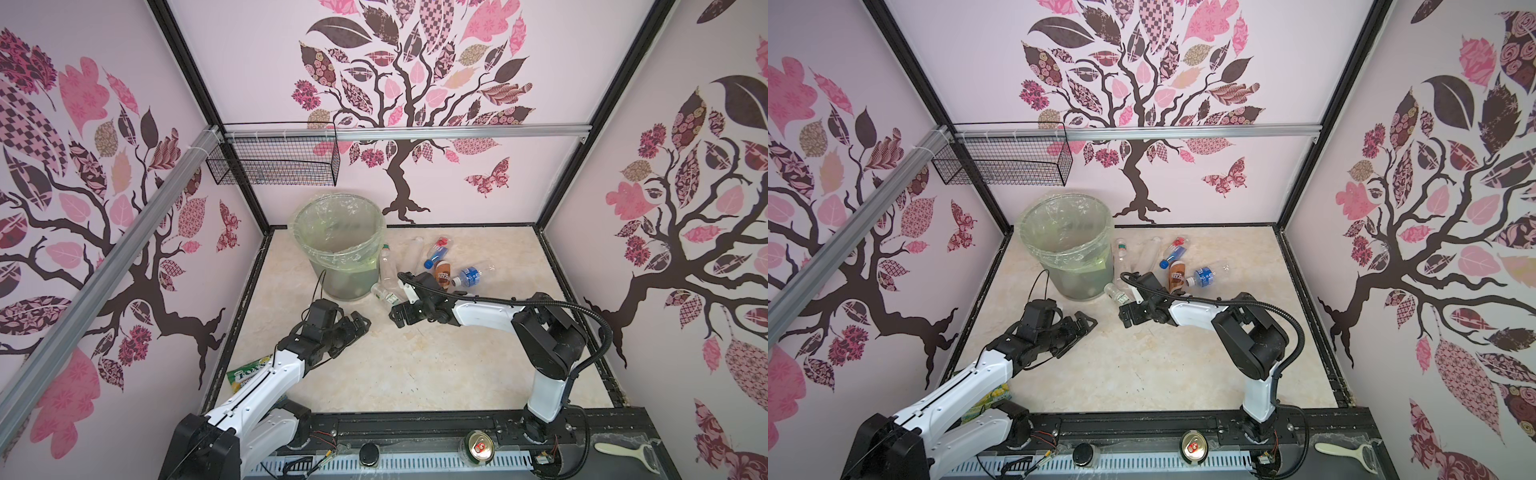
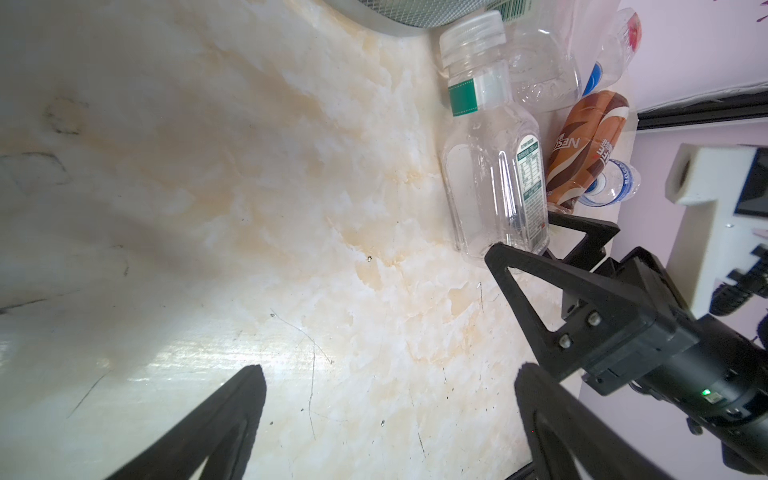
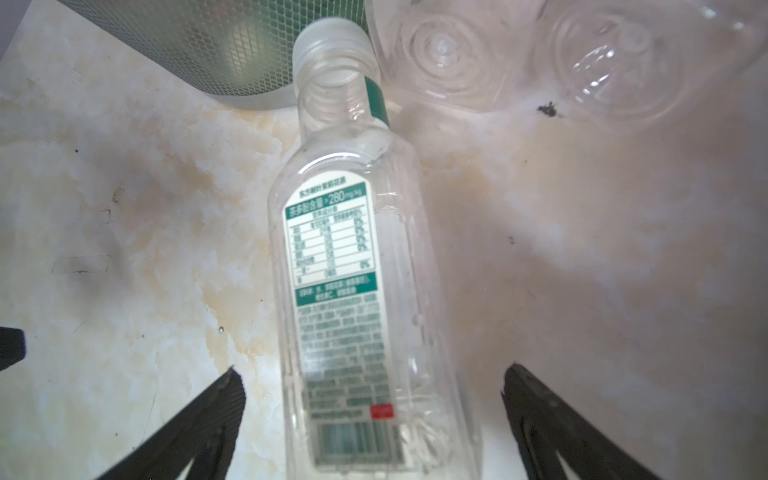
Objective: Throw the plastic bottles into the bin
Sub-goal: 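Lift the green-label bottle with right gripper toward the left gripper, then close left gripper on the white cap while right gripper holds the body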
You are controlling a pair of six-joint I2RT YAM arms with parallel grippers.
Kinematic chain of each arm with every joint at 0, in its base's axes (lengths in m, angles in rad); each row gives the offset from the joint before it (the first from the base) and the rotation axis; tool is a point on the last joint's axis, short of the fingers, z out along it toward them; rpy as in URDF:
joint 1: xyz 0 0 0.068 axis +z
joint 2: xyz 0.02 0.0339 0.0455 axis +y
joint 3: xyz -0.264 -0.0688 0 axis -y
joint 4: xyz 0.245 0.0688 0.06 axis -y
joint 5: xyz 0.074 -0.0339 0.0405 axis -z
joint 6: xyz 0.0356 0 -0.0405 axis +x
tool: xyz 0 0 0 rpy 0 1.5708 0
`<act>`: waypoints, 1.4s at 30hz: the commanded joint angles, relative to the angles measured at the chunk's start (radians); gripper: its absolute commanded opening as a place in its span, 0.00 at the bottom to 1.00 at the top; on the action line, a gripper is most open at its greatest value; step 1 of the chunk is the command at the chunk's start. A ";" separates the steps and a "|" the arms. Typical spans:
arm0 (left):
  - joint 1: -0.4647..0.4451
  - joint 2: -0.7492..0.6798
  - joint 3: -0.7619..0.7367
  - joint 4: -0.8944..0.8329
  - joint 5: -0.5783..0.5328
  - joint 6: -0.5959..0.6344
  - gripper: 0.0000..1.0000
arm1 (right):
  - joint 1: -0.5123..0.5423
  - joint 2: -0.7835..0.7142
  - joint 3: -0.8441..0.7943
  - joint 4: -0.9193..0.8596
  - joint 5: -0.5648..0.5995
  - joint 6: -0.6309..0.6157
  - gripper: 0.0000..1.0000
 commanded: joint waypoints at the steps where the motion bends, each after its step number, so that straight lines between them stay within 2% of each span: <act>1: 0.011 -0.020 -0.021 -0.006 -0.007 0.013 0.98 | 0.015 0.004 0.056 -0.040 0.081 -0.048 1.00; 5: 0.016 -0.038 -0.016 -0.012 -0.008 0.009 0.98 | 0.042 0.040 0.082 -0.059 0.145 -0.071 0.99; 8: 0.018 -0.044 -0.010 -0.018 -0.009 0.012 0.98 | 0.052 0.053 0.085 -0.044 0.146 -0.074 0.99; 12: 0.019 -0.045 -0.005 -0.035 -0.008 0.014 0.98 | 0.063 0.076 0.087 -0.036 0.121 -0.079 0.91; 20: 0.021 -0.059 -0.014 -0.037 -0.005 0.005 0.98 | 0.068 0.081 0.080 -0.046 0.163 -0.081 0.79; 24: 0.021 -0.073 -0.006 -0.043 0.014 0.015 0.98 | 0.068 0.055 0.056 -0.039 0.158 -0.072 0.63; 29: 0.019 -0.099 0.010 -0.036 0.019 0.016 0.98 | 0.068 -0.025 -0.006 -0.019 0.116 -0.056 0.54; 33: 0.008 -0.101 0.056 -0.031 0.031 0.028 0.98 | 0.068 -0.111 -0.063 -0.012 0.096 -0.038 0.53; 39: -0.092 -0.070 0.205 -0.059 -0.056 0.067 0.98 | 0.067 -0.293 -0.153 -0.002 0.082 -0.011 0.52; 42: -0.123 -0.022 0.286 -0.041 -0.066 0.077 0.98 | 0.067 -0.391 -0.184 -0.011 0.074 0.003 0.52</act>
